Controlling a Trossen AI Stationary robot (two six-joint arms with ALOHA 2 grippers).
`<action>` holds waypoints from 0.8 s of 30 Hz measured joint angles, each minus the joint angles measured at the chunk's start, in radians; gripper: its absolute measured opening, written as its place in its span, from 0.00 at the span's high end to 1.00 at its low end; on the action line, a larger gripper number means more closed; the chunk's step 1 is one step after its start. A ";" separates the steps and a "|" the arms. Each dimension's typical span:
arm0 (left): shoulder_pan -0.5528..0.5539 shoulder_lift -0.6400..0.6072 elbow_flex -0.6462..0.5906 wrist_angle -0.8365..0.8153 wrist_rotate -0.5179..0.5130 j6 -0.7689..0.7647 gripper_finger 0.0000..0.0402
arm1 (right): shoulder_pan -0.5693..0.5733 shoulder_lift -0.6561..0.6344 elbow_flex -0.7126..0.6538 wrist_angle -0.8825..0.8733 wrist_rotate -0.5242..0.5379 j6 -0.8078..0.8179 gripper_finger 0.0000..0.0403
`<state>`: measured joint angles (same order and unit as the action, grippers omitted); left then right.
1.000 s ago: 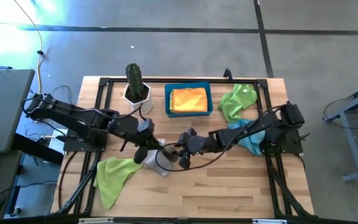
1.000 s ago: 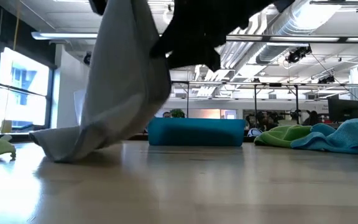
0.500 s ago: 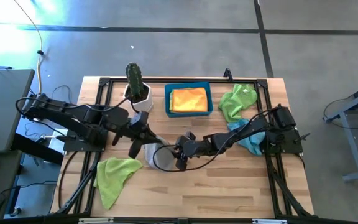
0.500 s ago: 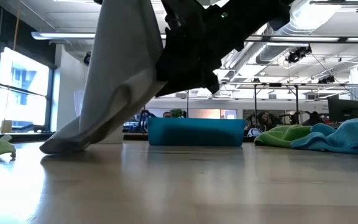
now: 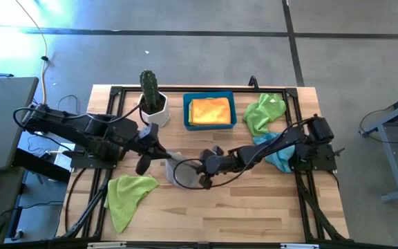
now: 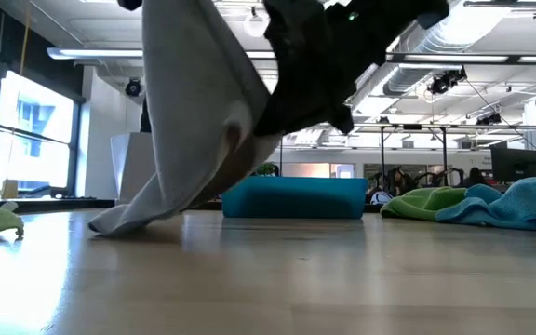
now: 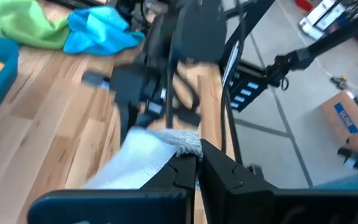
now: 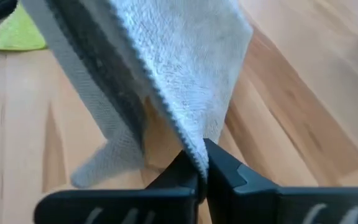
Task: Fold microfiber towels
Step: Fold the gray microfiber towel
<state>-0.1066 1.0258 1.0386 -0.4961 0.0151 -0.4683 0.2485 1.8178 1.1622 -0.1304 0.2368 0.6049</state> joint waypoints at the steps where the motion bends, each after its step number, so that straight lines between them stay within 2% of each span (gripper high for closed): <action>1: 0.000 -0.002 0.000 -0.017 0.001 -0.002 1.00 | 0.000 -0.017 0.000 -0.019 0.000 0.000 0.99; 8: 0.000 0.006 -0.001 -0.096 0.031 -0.028 1.00 | 0.000 -0.168 0.002 -0.133 0.036 -0.002 1.00; 15: 0.003 0.013 0.000 0.018 -0.007 0.036 1.00 | -0.002 -0.345 0.002 -0.224 -0.025 -0.020 1.00; 19: 0.003 0.009 0.000 0.054 0.011 0.087 1.00 | -0.003 -0.451 0.002 -0.280 -0.053 -0.019 1.00; 21: 0.002 0.016 0.000 0.049 0.035 0.087 1.00 | -0.003 -0.489 0.002 -0.309 -0.099 -0.021 1.00; 24: 0.002 0.033 0.000 0.050 0.067 0.087 1.00 | -0.003 -0.520 0.003 -0.367 -0.258 -0.026 1.00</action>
<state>-0.1043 1.0592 1.0382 -0.4460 0.0816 -0.3814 0.2451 1.2974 1.1648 -0.4978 -0.0216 0.5792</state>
